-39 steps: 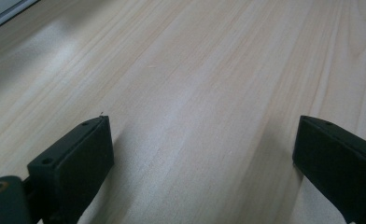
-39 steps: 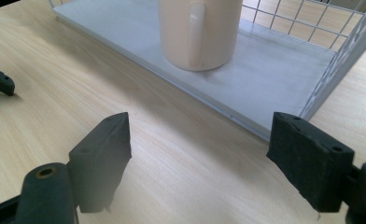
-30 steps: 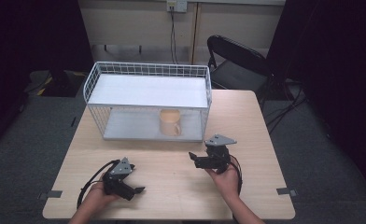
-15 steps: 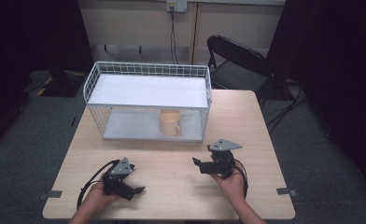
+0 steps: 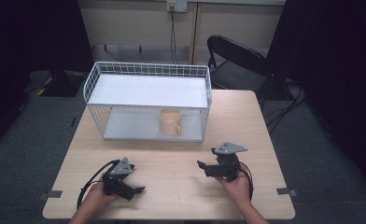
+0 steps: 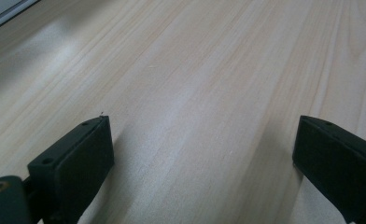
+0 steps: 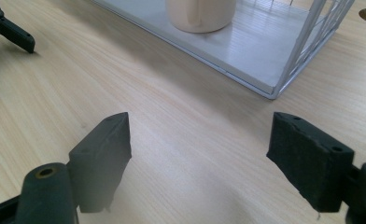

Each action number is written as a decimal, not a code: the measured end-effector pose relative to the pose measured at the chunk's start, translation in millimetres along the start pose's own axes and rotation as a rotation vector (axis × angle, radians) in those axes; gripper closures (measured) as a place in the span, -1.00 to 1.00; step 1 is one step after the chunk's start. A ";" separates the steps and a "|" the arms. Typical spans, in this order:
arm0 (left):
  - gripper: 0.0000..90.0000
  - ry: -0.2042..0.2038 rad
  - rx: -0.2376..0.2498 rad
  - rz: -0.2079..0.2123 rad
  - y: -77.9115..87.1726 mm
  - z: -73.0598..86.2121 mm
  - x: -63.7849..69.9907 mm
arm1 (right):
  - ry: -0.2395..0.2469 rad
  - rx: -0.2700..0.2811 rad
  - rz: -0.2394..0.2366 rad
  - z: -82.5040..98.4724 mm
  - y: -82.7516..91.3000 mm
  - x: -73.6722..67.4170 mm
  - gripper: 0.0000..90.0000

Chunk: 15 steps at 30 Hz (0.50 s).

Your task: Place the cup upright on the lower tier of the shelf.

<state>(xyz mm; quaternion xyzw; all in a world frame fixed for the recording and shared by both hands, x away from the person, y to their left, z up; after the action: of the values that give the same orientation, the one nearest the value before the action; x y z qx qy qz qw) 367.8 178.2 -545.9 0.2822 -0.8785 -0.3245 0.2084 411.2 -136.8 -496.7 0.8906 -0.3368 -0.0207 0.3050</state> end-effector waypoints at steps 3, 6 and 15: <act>-0.89 0.000 0.000 0.000 0.0 0.0 0.0 | 0.003 -0.005 -0.004 3.3 1.8 0.5 -0.54; -0.89 0.000 0.000 0.000 0.0 0.0 0.0 | 0.010 -0.011 -0.006 8.8 4.4 2.6 -0.54; -0.89 0.002 -0.001 -0.001 0.2 0.1 0.0 | 0.004 -0.032 -0.010 26.7 7.5 5.9 -0.54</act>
<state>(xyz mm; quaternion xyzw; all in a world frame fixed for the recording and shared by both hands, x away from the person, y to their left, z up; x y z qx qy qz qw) 367.6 178.3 -545.8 0.2828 -0.8780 -0.3245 0.2092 404.9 -159.0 -513.3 0.8873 -0.3313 -0.0257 0.3198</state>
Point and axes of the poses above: each handheld gripper's, and its own axes: y roughly backward along the jaws, z roughly out of its underside, x roughly to its right, the point moved 6 cm from there along -y, roughly forward along the jaws, and after that the axes turned 14 degrees about y, right-handed, at the moved point
